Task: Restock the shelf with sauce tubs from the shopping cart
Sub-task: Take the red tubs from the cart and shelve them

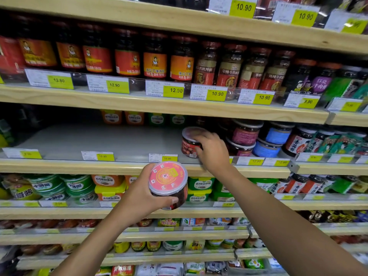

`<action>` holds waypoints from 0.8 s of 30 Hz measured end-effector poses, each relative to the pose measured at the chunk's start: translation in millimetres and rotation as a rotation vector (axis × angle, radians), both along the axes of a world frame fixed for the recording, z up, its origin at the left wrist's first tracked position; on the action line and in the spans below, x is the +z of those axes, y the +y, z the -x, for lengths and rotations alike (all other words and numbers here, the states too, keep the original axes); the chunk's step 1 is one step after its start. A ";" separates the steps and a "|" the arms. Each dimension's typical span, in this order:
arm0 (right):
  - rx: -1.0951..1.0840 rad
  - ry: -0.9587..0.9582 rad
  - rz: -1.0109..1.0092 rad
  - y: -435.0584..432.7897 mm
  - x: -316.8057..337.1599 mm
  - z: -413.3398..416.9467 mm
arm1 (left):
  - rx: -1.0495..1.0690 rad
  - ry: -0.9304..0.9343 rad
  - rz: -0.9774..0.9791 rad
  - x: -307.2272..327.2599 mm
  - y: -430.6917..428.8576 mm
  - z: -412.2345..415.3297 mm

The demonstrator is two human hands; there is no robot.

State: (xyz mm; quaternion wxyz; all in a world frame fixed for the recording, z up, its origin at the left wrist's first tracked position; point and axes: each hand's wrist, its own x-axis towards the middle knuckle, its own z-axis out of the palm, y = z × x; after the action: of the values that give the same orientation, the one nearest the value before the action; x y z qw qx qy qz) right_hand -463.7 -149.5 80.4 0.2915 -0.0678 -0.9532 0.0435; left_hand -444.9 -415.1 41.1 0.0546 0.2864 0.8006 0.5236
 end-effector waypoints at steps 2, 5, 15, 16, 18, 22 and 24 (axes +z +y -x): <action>0.018 0.052 0.066 -1.0 3.0 -0.8 | -0.003 -0.002 -0.001 0.2 2.0 1.1; 0.027 0.047 0.165 4.9 5.4 7.6 | -0.004 -0.013 -0.006 0.7 4.2 2.9; -0.132 -0.234 0.158 20.7 1.0 40.0 | 0.011 0.013 -0.026 6.4 5.0 9.0; -0.143 -0.257 0.154 22.4 1.6 40.7 | 0.009 0.013 -0.026 8.0 4.8 9.7; -0.166 -0.297 0.145 25.7 1.6 41.6 | 0.003 0.014 -0.028 11.1 4.1 11.6; -0.168 -0.306 0.135 31.4 3.2 39.8 | 0.011 0.028 -0.031 17.5 2.8 13.0; -0.156 -0.319 0.148 33.3 3.5 39.6 | 0.012 0.043 -0.033 22.9 2.5 13.3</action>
State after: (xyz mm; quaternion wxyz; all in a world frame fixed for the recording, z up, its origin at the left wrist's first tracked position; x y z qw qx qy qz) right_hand -503.3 -116.2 83.9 0.1335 -0.1689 -0.9733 0.0797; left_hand -458.2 -412.5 64.0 0.0296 0.2937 0.7945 0.5307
